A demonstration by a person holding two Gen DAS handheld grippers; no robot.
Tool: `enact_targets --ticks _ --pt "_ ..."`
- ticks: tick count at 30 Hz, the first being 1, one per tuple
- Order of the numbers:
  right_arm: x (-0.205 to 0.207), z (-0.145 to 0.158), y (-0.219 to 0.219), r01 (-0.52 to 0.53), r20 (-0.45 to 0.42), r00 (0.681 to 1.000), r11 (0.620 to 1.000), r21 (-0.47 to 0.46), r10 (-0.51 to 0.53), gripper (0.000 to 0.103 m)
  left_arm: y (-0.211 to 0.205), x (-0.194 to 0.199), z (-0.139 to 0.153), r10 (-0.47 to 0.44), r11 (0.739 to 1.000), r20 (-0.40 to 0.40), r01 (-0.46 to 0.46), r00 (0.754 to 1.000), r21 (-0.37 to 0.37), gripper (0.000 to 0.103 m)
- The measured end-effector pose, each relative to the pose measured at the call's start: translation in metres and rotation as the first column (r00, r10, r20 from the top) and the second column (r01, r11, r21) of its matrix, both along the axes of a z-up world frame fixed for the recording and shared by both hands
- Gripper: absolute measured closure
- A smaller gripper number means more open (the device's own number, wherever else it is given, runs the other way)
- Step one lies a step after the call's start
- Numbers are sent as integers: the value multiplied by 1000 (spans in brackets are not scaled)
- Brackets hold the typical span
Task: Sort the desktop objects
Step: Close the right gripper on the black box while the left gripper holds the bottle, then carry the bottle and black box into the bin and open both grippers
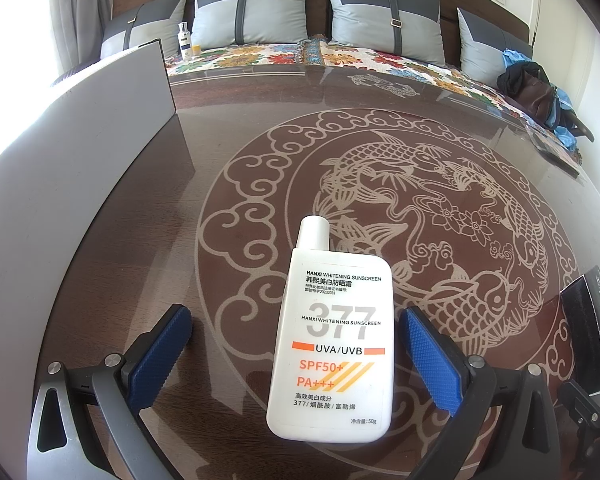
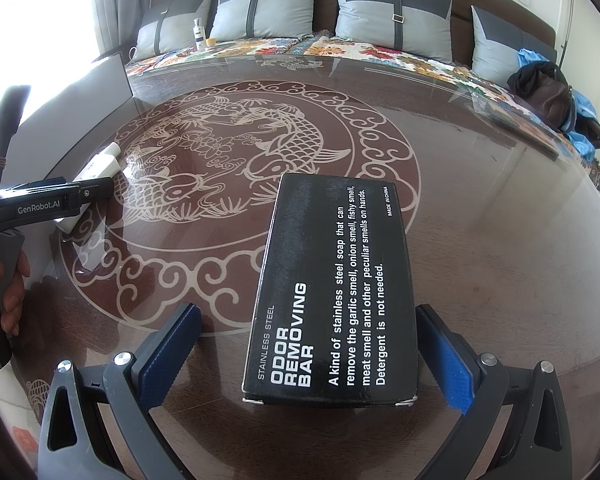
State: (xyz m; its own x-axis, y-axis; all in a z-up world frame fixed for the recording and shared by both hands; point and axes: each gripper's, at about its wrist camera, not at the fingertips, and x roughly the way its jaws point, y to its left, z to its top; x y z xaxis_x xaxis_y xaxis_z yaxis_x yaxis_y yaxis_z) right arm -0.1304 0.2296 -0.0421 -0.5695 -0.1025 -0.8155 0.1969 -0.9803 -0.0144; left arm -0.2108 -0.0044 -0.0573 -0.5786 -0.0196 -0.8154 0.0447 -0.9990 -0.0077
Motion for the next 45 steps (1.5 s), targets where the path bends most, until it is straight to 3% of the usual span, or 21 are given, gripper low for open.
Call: enact_targets --ticks 6,11,14,15,22,23,24,25,28,33,39,45 --pt "0 0 0 0 0 1000 1000 0 0 0 -1 -1 0 -14 1000 7 14 1000 -3 0" --pt "0 0 0 0 0 1000 1000 0 0 0 0 -3 2 -104 994 63 105 993 -9 2" --pt "0 0 0 0 0 1000 1000 0 0 0 9 6 9 -171 985 44 172 984 -16 47" --pt "0 0 0 0 0 1000 1000 -1 0 0 13 9 11 -190 981 45 191 981 -29 51" --pt "-29 16 9 -14 144 989 999 -49 21 3 1 35 14 -141 988 14 140 990 71 52" --pt "-34 16 7 -23 173 984 998 -60 33 12 -1 39 14 -136 987 11 134 991 87 52" --pt "-39 15 5 -34 200 979 997 -63 46 32 -2 43 15 -131 987 6 129 991 98 52" --pt "-42 15 4 -43 209 977 998 -46 52 44 -4 47 17 -125 986 -3 125 992 111 52" --pt "-39 24 4 -40 227 972 997 -66 54 45 -13 61 32 -118 979 -45 124 992 164 52" --pt "-19 60 -9 -52 187 981 998 -37 58 45 -37 86 72 -100 967 -118 125 988 223 52" --pt "-16 116 -75 -132 116 983 988 -75 140 45 -113 112 137 10 960 -202 47 979 277 52" --pt "-17 171 -228 -330 20 940 925 -189 339 45 -225 126 162 185 965 -166 -147 969 218 53"
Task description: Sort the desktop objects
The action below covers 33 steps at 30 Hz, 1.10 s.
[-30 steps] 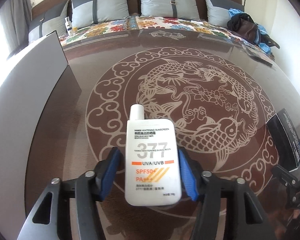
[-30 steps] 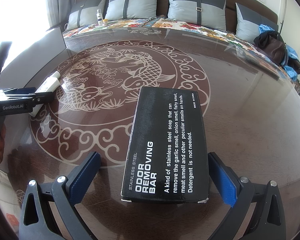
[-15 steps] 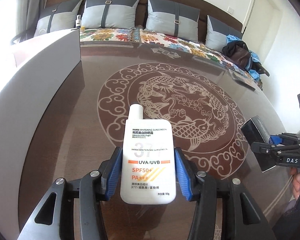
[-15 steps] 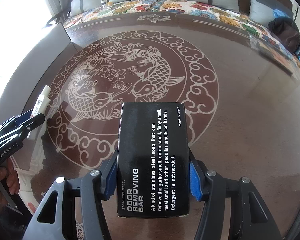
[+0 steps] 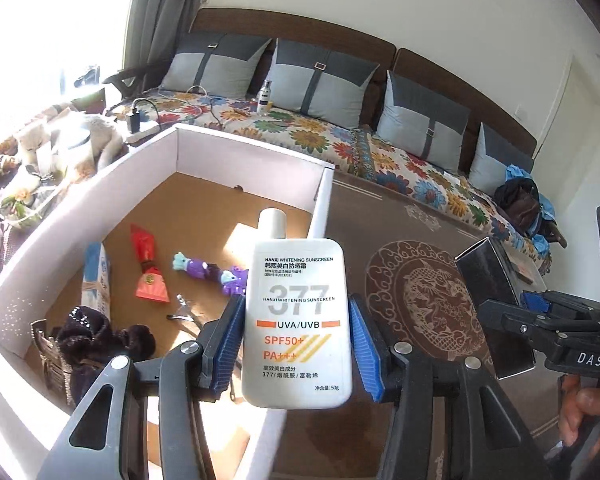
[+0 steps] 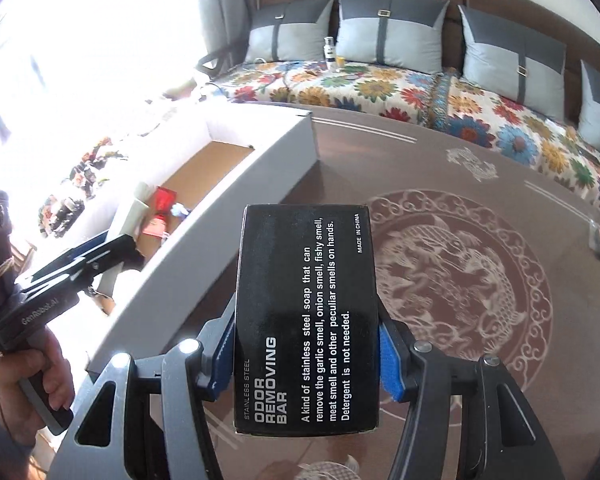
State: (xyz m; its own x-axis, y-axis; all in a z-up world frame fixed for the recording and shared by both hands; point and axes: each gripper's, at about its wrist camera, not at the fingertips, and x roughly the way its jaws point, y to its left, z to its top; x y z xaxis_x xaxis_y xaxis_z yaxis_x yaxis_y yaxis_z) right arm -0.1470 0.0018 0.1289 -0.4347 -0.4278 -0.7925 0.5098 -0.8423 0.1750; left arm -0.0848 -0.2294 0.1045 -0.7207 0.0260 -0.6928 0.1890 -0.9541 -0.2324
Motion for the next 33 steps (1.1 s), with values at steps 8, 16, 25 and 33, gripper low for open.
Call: enact_targets --ticks 8,16,25,33 --pt "4 -10 -206 -249 -7 969 969 -2 249 44 -79 15 -63 148 989 201 -142 968 -42 53" --pt "-8 -62 -240 -245 70 969 962 121 238 18 -84 39 -70 199 978 209 -181 958 -99 27" --pt "-8 -25 -203 -205 -48 975 963 173 217 3 -79 53 -38 289 952 92 -276 953 -132 17" --pt "15 -18 -197 -220 -73 969 957 187 237 3 -63 67 -19 300 937 51 -284 953 -206 13"
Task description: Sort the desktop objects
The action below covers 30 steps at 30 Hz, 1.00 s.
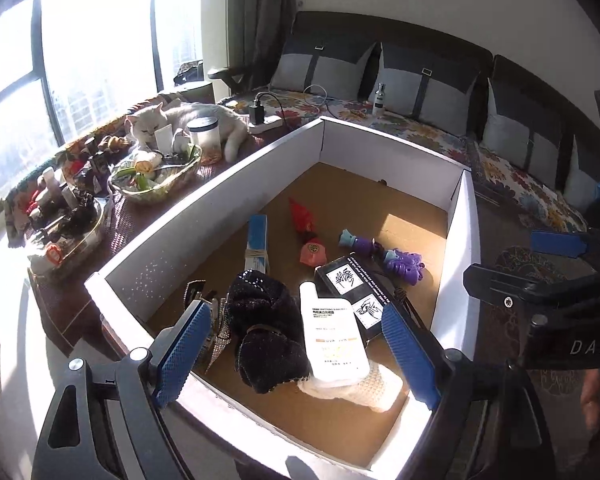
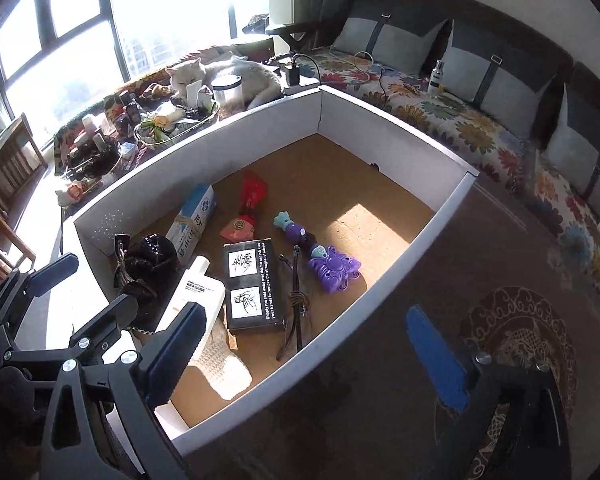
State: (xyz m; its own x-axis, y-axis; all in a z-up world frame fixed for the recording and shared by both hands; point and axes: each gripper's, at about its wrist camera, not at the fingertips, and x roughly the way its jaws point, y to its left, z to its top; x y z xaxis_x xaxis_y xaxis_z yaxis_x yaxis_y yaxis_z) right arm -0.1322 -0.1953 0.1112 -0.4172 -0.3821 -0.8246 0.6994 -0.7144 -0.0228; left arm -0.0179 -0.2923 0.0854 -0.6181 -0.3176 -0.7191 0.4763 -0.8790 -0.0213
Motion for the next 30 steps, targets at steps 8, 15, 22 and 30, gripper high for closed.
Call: enact_targets --ticks 8,15,22,30 --pt "13 7 5 3 -2 1000 1000 -21 -3 2 8 19 22 11 999 -4 -11 1000 -51 0" --pt "12 21 18 49 10 999 998 -44 -49 1 -4 31 18 60 998 29 -61 998 10 0" --pt "13 31 19 95 85 992 994 -52 -90 1 -17 35 25 64 997 61 -66 996 26 0" --pt "23 35 6 85 103 991 996 2 -84 1 -43 40 49 104 991 25 -106 994 77 0"
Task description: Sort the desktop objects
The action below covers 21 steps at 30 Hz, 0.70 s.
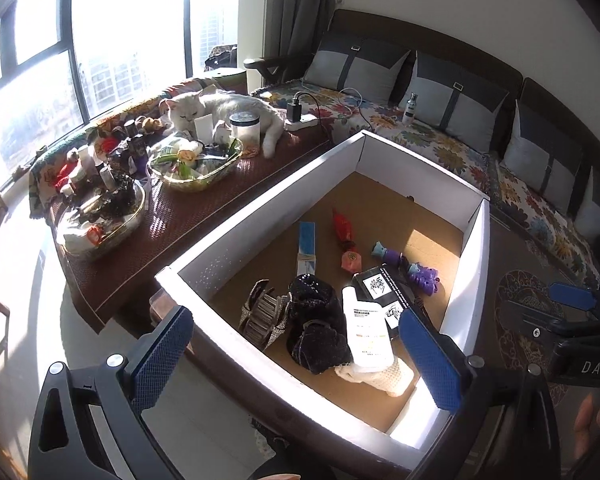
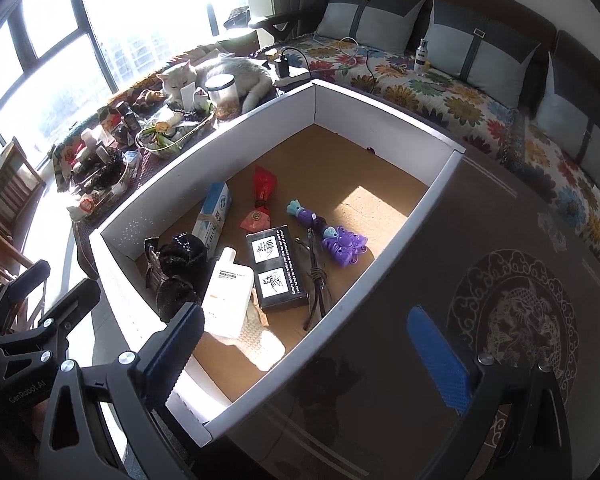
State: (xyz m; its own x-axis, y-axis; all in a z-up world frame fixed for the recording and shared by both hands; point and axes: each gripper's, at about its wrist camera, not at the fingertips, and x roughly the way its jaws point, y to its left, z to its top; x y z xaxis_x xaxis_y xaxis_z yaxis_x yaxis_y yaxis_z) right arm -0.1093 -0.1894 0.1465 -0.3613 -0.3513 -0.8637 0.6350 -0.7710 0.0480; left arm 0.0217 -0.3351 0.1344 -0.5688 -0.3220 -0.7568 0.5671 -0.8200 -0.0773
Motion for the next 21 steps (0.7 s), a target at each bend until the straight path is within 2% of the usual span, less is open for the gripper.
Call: enact_targets --ticks 8,14,19,21 --pt "4 0 -8 -14 12 1000 1000 3 14 1 -16 -1 -3 45 999 25 -45 999 6 0" --pt "4 -5 -10 -21 13 1000 1000 18 21 1 -10 -5 -11 29 1000 53 -29 998 -2 0" --pt "5 -7 -10 -23 9 1000 999 26 23 1 -7 -6 -16 4 1000 50 -5 999 23 0" --pt "6 -6 -11 -24 6 1000 999 24 24 1 -2 -4 -15 13 1000 44 -13 999 -10 0"
